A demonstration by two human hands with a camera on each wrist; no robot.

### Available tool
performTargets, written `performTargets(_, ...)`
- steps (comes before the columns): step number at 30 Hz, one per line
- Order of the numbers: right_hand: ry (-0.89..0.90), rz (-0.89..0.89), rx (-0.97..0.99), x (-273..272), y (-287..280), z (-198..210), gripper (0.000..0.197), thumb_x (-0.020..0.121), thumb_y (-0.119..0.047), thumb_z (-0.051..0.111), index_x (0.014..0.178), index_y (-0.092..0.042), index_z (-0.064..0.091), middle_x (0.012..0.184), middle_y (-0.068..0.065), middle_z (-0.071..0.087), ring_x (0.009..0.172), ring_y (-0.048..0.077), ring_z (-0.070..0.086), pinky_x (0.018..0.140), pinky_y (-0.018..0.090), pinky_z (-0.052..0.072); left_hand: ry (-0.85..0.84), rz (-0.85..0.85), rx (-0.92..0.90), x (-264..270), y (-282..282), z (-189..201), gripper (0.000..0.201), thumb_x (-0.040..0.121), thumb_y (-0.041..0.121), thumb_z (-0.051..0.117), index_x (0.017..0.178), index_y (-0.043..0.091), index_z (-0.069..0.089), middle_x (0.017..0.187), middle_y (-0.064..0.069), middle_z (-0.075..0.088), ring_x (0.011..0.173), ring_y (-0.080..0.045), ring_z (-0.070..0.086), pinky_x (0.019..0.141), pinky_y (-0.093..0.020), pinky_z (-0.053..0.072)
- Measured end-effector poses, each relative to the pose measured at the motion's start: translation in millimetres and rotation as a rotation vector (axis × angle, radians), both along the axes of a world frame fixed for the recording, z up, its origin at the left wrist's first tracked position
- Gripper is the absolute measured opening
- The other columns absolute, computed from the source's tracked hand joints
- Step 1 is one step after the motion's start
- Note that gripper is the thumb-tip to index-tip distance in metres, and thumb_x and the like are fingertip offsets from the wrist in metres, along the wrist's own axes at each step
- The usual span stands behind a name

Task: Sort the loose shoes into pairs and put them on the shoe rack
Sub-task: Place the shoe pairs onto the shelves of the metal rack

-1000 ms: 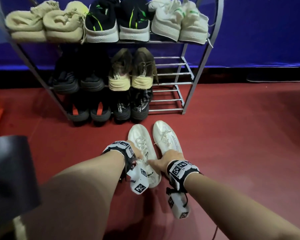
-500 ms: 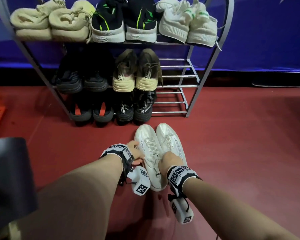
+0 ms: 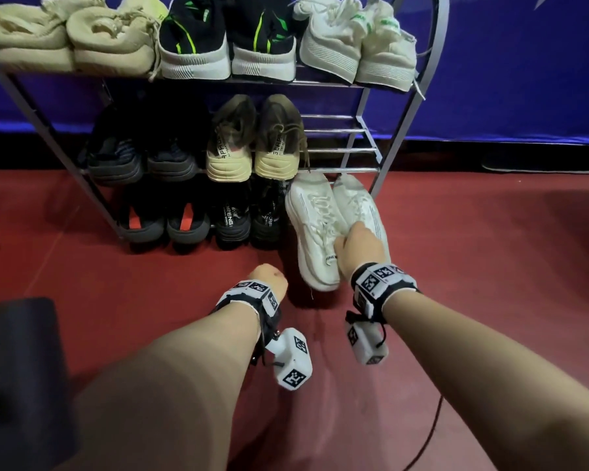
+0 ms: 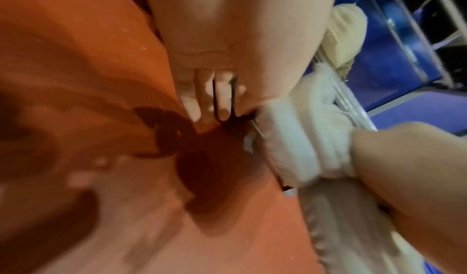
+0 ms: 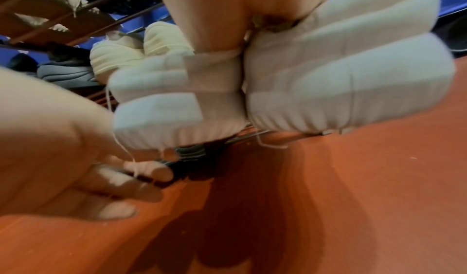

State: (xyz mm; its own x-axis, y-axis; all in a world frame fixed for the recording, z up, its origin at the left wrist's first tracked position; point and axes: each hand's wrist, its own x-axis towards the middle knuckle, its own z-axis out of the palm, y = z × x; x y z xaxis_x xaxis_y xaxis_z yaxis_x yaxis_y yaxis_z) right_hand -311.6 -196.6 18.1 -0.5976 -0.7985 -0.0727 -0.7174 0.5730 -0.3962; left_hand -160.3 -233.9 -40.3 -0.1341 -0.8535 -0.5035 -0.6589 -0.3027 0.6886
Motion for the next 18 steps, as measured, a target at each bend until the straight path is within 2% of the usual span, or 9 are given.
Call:
performTargets(2, -0.022, 0.006, 0.012, 2.3, -21.1, -1.5, 0.021, 0.093, -0.021, 0.046, 0.105, -0.004, 0.051, 0.102, 0.015, 0.064, 0.087, 0.032, 0.059, 0.066, 0.030, 0.036, -0.026, 0.000, -0.044, -9.6, -5.0, 17.7, 0.021, 0.086, 0.014, 0.051, 0.093, 0.009, 0.070, 0.098, -0.014, 0.071, 0.094, -0.033, 0.066, 0.074, -0.028, 0.047)
performTargets(5, -0.037, 0.004, 0.025, 11.3, -45.2, -6.8, 0.023, 0.094, -0.020, 0.048, 0.109, -0.004, 0.054, 0.104, 0.014, 0.065, 0.093, 0.032, 0.061, 0.066, 0.029, 0.036, -0.070, 0.034, -0.141, -13.8, -20.0, 26.8, 0.022, 0.089, 0.013, 0.052, 0.106, 0.006, 0.066, 0.110, -0.016, 0.067, 0.102, -0.034, 0.062, 0.078, -0.032, 0.045)
performTargets(7, -0.027, 0.007, 0.023, 12.1, -58.8, -7.8, 0.022, 0.094, -0.018, 0.048, 0.109, -0.004, 0.055, 0.106, 0.014, 0.064, 0.097, 0.032, 0.061, 0.066, 0.028, 0.035, -0.052, 0.046, -0.158, -11.4, -29.7, 24.4, 0.023, 0.089, 0.013, 0.052, 0.107, 0.009, 0.066, 0.108, -0.015, 0.067, 0.103, -0.035, 0.061, 0.079, -0.032, 0.045)
performTargets(9, -0.028, -0.008, 0.006, 9.5, -73.4, -4.9, 0.023, 0.094, -0.017, 0.048, 0.112, -0.003, 0.055, 0.110, 0.014, 0.064, 0.101, 0.031, 0.061, 0.067, 0.028, 0.035, -0.035, 0.067, -0.150, -8.2, -38.7, 21.9, 0.017, 0.088, 0.013, 0.052, 0.083, 0.007, 0.067, 0.084, -0.013, 0.066, 0.087, -0.036, 0.060, 0.062, -0.027, 0.041)
performTargets(10, -0.027, -0.021, -0.004, 6.9, -80.8, -1.8, 0.025, 0.095, -0.016, 0.047, 0.114, -0.002, 0.054, 0.113, 0.015, 0.063, 0.104, 0.031, 0.060, 0.069, 0.028, 0.037, -0.020, 0.103, -0.140, -7.9, -45.3, 19.1, 0.023, 0.088, 0.015, 0.053, 0.069, 0.006, 0.062, 0.071, -0.013, 0.062, 0.078, -0.036, 0.057, 0.055, -0.027, 0.036)
performTargets(11, -0.039, -0.046, -0.013, 2.9, -91.0, -1.0, 0.027, 0.096, -0.015, 0.047, 0.118, -0.002, 0.053, 0.116, 0.015, 0.062, 0.109, 0.031, 0.059, 0.073, 0.030, 0.039, -0.008, 0.132, -0.135, -8.8, -51.6, 17.5, 0.029, 0.088, 0.019, 0.054, 0.065, 0.004, 0.061, 0.068, -0.014, 0.061, 0.074, -0.036, 0.057, 0.054, -0.027, 0.036)
performTargets(14, -0.044, -0.085, -0.020, -10.4, -115.9, 4.6, 0.031, 0.097, -0.013, 0.045, 0.124, -0.001, 0.051, 0.123, 0.015, 0.060, 0.117, 0.032, 0.057, 0.089, 0.032, 0.046, 0.068, 0.138, -0.106, -14.2, -63.1, 12.2, 0.026, 0.089, 0.021, 0.054, 0.086, -0.001, 0.068, 0.092, -0.023, 0.067, 0.089, -0.036, 0.064, 0.080, -0.035, 0.052)
performTargets(16, -0.049, -0.059, -0.014, -19.4, -125.5, 3.0, 0.031, 0.096, -0.012, 0.047, 0.124, -0.001, 0.054, 0.122, 0.015, 0.061, 0.115, 0.032, 0.058, 0.091, 0.034, 0.047, 0.058, 0.116, -0.154, -19.6, -62.7, 12.3, 0.020, 0.088, 0.017, 0.057, 0.100, 0.005, 0.069, 0.105, -0.018, 0.067, 0.101, -0.033, 0.062, 0.091, -0.032, 0.048)
performTargets(18, -0.065, -0.061, 0.010, -26.0, -129.6, -4.2, 0.029, 0.091, -0.011, 0.055, 0.118, 0.000, 0.054, 0.120, 0.017, 0.060, 0.112, 0.033, 0.060, 0.089, 0.036, 0.048, 0.031, 0.094, -0.215, -23.5, -67.2, 15.3, 0.030, 0.088, 0.018, 0.059, 0.117, 0.012, 0.064, 0.121, -0.010, 0.065, 0.113, -0.029, 0.058, 0.093, -0.028, 0.043)
